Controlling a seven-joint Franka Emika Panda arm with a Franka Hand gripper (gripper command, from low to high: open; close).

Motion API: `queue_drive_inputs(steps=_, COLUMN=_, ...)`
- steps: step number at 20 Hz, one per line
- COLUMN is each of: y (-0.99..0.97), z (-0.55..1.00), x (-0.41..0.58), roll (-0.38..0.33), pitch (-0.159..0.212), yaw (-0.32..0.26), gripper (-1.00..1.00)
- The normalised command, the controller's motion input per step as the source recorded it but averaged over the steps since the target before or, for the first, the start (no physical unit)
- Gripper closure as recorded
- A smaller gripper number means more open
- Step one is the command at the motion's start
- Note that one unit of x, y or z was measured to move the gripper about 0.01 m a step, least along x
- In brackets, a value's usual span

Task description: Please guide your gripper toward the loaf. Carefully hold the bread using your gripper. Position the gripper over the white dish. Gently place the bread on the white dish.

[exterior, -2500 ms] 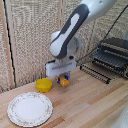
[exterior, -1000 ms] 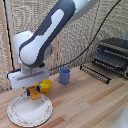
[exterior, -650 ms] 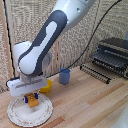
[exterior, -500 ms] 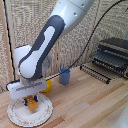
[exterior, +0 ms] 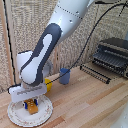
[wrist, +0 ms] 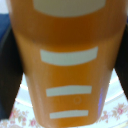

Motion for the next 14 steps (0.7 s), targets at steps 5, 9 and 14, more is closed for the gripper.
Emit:
queue_drive_inputs(steps=5, y=0.00, z=0.00, x=0.202, roll=0.000, pitch=0.000, yaw=0.028, gripper=-1.00)
queue_drive_inputs(steps=9, y=-0.04, z=0.19, x=0.151, roll=0.047, pitch=0.040, yaw=0.003, gripper=-1.00)
queue_drive_inputs(steps=14, y=-0.15, z=0.67, x=0.149, roll=0.057, pitch=0.106, yaw=0.009, gripper=-1.00)
